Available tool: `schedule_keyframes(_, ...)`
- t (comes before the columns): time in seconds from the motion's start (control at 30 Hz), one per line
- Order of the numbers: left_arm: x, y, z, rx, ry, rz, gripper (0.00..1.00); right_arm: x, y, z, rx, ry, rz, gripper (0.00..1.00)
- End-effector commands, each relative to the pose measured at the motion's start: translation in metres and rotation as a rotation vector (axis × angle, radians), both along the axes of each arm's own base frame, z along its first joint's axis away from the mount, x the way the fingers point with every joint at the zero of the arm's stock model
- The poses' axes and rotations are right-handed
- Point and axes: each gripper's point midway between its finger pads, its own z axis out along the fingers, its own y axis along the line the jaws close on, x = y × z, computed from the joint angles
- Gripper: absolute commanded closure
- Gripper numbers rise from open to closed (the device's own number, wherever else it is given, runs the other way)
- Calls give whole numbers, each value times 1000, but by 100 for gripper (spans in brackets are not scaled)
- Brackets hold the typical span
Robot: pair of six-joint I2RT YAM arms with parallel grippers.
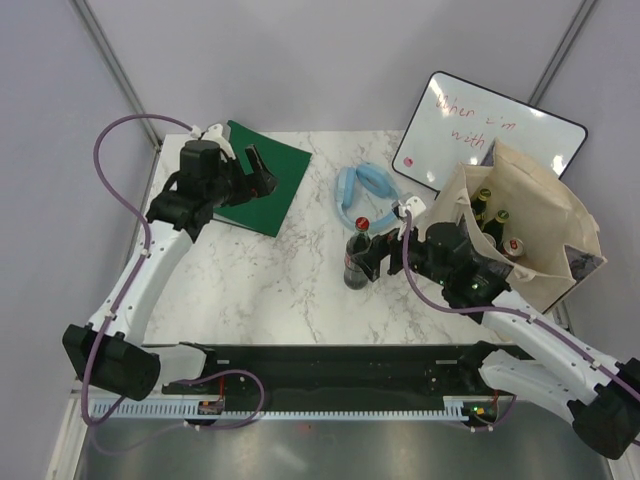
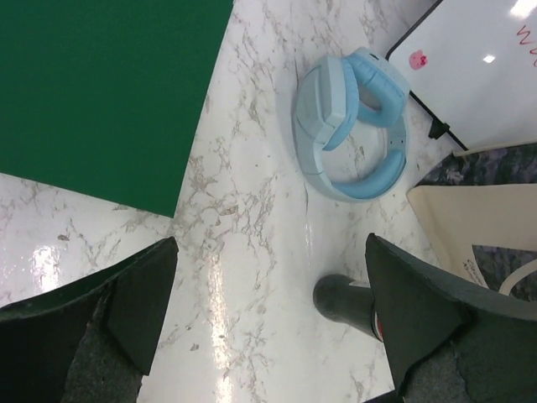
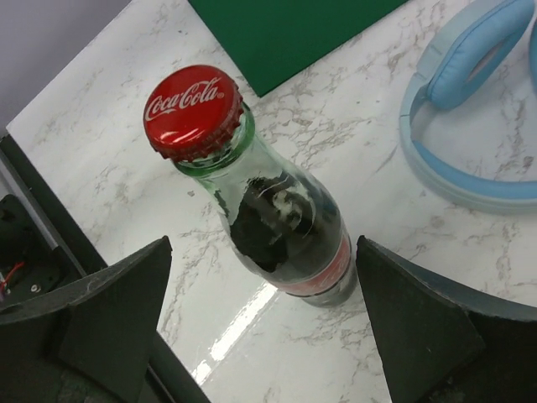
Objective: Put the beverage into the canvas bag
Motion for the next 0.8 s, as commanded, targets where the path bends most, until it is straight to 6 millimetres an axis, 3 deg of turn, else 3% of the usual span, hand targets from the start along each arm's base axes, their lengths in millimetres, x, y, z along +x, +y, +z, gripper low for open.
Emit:
schedule_keyframes(0.0, -7, -13, -4, -72, 6, -68, 0, 20, 0, 21, 29, -184, -54, 2)
schedule_keyframes(0.2, -9, -23, -23, -102, 52, -114, 1, 25, 5, -16, -46, -178, -46, 2)
schedule_keyframes(0.43, -10, -25, -27, -101, 58, -122, 1, 28, 16, -19, -26, -212, -31, 3)
schedule_keyframes(0.57, -13, -26, -34, -105, 74, -131, 1, 36, 19, -5, -50, -216, -60, 7)
schedule_keyframes(0.6, -13, -27, -37, -107, 81, -134, 1, 36, 19, -15, -96, -181, -52, 7)
schedule_keyframes(0.67, -16, -26, -46, -106, 102, -136, 2, 40, 23, -10, -120, -170, -44, 9)
schedule_keyframes(0.77, -19, -26, -53, -106, 116, -137, 2, 39, 23, -25, -163, -141, -27, 10)
